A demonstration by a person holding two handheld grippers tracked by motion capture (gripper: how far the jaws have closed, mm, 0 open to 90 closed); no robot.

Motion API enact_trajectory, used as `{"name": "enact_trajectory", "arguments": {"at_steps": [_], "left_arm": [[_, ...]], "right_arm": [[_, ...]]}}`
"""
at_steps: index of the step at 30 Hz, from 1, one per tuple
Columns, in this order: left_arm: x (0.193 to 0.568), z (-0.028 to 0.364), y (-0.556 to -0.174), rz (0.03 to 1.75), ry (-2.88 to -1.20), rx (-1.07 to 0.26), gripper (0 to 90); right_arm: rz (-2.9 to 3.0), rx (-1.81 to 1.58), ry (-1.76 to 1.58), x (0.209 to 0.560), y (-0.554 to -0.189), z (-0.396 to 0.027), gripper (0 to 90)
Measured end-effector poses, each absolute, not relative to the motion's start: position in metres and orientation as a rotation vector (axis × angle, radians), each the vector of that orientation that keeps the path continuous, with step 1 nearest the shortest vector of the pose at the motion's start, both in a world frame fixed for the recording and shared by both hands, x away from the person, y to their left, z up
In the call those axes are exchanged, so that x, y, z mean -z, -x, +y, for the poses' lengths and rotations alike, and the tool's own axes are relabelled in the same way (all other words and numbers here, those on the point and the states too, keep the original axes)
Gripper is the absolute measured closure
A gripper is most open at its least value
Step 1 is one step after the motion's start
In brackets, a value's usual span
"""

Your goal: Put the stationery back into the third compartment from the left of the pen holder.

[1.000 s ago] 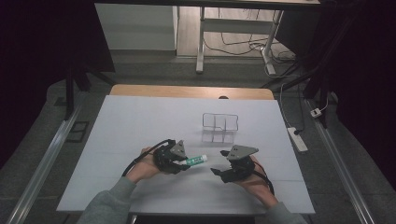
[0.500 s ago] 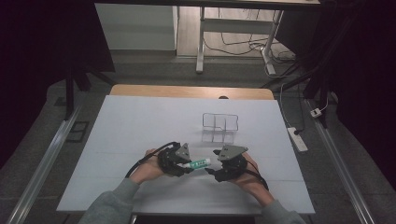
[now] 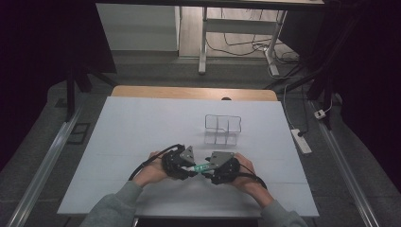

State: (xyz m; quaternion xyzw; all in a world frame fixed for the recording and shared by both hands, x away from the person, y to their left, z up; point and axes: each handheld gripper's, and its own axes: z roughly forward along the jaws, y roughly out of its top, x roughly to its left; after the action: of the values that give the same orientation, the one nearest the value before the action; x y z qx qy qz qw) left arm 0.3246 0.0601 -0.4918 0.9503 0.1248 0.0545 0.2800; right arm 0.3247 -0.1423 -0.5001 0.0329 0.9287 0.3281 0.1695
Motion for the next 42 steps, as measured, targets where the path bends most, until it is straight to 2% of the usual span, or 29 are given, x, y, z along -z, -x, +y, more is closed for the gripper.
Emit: {"name": "enact_trajectory", "arguments": {"at_steps": [12, 16, 20, 23, 24, 28, 34, 42], "left_arm": [[0.487, 0.063, -0.322, 0.271, -2.54, -0.127, 63.9], [0.483, 0.068, -0.323, 0.29, -2.479, -0.136, 62.2], [0.48, 0.074, -0.326, 0.336, -2.437, -0.155, 57.5], [0.479, 0.08, -0.327, 0.413, -2.384, -0.179, 44.6], [0.479, 0.082, -0.328, 0.456, -2.361, -0.174, 44.6], [0.48, 0.09, -0.329, 0.553, -2.297, -0.167, 35.3], [0.482, 0.101, -0.328, 0.628, -2.197, -0.187, 30.4], [0.488, 0.111, -0.33, 0.676, -2.145, -0.192, 28.9]], "right_arm": [[2.664, -0.812, 0.097, 0.504, -0.318, -0.138, 61.1], [2.651, -0.809, 0.144, 0.505, -0.316, -0.136, 64.6], [2.648, -0.849, 0.095, 0.502, -0.316, -0.138, 65.6], [2.63, -0.904, 0.035, 0.5, -0.319, -0.143, 65.6], [2.63, -0.904, 0.035, 0.5, -0.319, -0.143, 65.6], [2.603, -0.946, -0.013, 0.498, -0.321, -0.148, 65.6], [2.567, -1.007, -0.105, 0.495, -0.326, -0.154, 65.6], [2.525, -1.101, -0.207, 0.491, -0.33, -0.162, 65.6]]}}
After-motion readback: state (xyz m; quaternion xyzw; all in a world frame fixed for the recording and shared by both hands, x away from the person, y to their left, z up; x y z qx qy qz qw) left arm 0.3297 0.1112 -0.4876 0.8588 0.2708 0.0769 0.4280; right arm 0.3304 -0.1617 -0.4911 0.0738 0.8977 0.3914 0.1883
